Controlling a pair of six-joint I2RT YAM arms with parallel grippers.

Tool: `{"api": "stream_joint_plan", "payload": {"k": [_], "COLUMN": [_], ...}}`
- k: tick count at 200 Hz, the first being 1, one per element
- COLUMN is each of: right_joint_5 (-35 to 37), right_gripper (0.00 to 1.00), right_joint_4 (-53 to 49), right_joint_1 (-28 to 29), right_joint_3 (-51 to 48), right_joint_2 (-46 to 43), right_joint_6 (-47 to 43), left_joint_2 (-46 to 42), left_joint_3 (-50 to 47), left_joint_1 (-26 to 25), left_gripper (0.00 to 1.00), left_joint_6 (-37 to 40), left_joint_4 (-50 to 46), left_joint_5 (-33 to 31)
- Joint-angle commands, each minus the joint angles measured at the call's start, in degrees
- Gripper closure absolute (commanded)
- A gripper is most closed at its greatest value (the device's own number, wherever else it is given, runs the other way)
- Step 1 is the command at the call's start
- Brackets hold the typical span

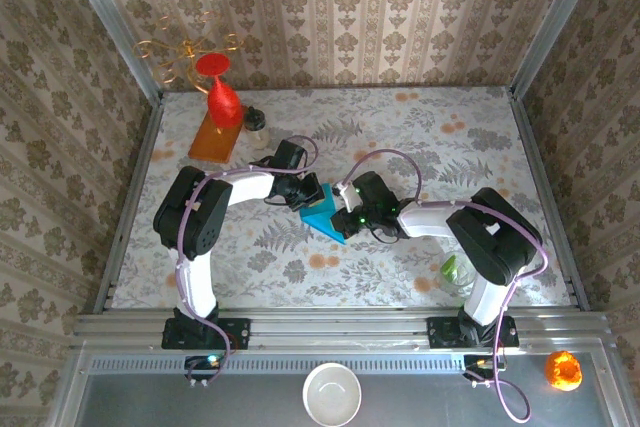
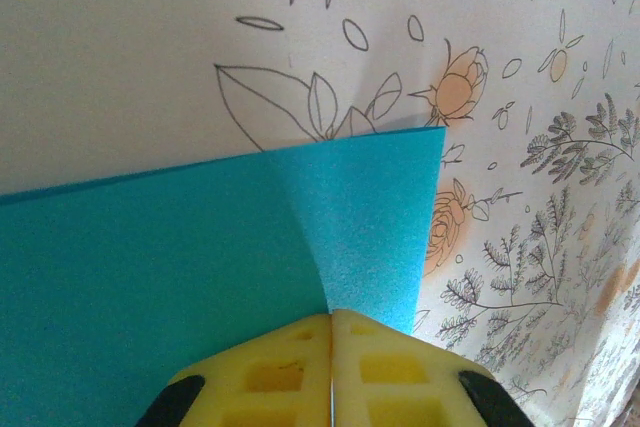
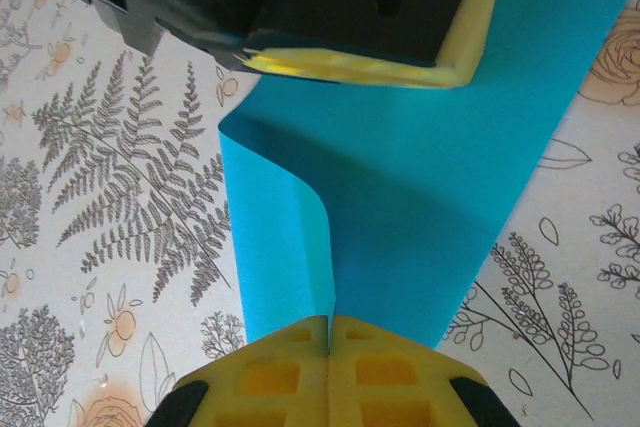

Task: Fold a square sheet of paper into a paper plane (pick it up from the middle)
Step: Third fold the triangle at the center of the table.

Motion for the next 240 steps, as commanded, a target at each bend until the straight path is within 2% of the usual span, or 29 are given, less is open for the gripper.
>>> {"api": "stream_joint_plan", "payload": {"k": [1, 123, 177, 240], "right_joint_5": [1.03, 0.43, 0.61, 1.04], "right_gripper": [1.0, 1.0, 1.0, 1.0], "right_joint_4": [-2.25, -4.41, -5.64, -7.72], "right_joint_1": [-0.23, -0.23, -0.23, -0.23], "right_joint_3": [1.5, 2.72, 3.24, 4.05], "right_joint_2": [1.26, 3.7, 4.53, 5.48], "right_joint_6": [-0.59, 0.05, 0.05, 0.31], "left_joint_2": [2.28, 1.04, -6.24, -14.93], "left_joint_3": [0.3, 0.2, -0.63, -9.44], "left_joint_1": [-0.2, -0.2, -0.03, -0.71], "left_gripper": [0.9, 0.9, 0.82, 0.78], "left_joint_6": [1.3, 0.94, 0.57, -5.33], "left_joint_4": [-3.35, -2.1, -2.47, -0.04], "left_joint_5": [-0.39, 0.51, -0.95, -4.72]}}
